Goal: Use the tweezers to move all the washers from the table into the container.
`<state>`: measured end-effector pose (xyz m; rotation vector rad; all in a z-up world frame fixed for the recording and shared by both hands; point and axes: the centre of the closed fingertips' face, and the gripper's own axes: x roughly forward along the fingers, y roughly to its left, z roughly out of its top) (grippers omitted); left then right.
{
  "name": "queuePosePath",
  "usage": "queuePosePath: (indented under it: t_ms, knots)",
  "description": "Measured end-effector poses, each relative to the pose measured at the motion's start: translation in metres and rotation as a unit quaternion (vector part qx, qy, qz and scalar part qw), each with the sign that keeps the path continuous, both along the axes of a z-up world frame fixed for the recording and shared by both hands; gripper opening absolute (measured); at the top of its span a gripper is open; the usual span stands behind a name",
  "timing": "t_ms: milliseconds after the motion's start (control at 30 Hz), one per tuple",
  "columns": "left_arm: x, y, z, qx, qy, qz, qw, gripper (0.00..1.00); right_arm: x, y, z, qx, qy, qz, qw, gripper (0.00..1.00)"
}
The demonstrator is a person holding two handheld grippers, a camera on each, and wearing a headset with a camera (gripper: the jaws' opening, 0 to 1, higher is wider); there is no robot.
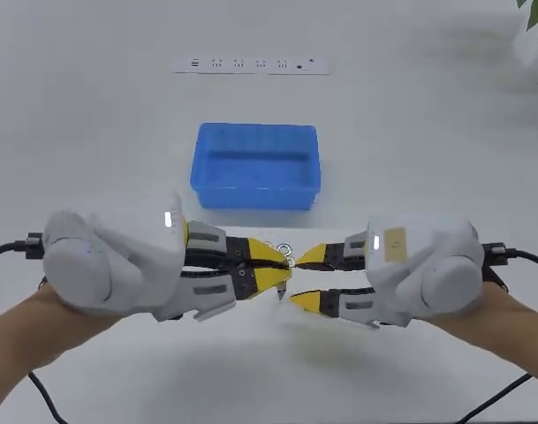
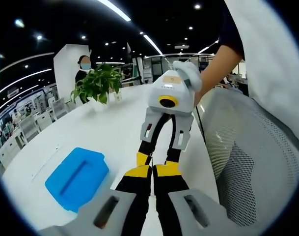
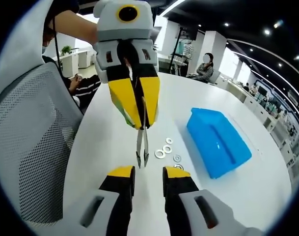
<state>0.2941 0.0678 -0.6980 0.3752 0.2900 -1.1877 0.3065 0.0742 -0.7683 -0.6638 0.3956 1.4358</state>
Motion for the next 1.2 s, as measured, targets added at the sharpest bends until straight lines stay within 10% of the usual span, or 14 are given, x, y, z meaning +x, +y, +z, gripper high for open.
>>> queuePosePath:
  t_ms: [500,1200]
  knots:
    - [0.016,0.033,0.007,0.010,-0.026,0.016,0.9995,0.05,-0.001,0.010,-0.001,0.010,-0.004,-0.006,0.9999,0.40]
    - [0.023,0.027,-0.001,0.009,-0.017,-0.003,0.9998,0.05,-0.004,0.009,-0.009,0.002,0.023,-0.009,0.9997,0.41]
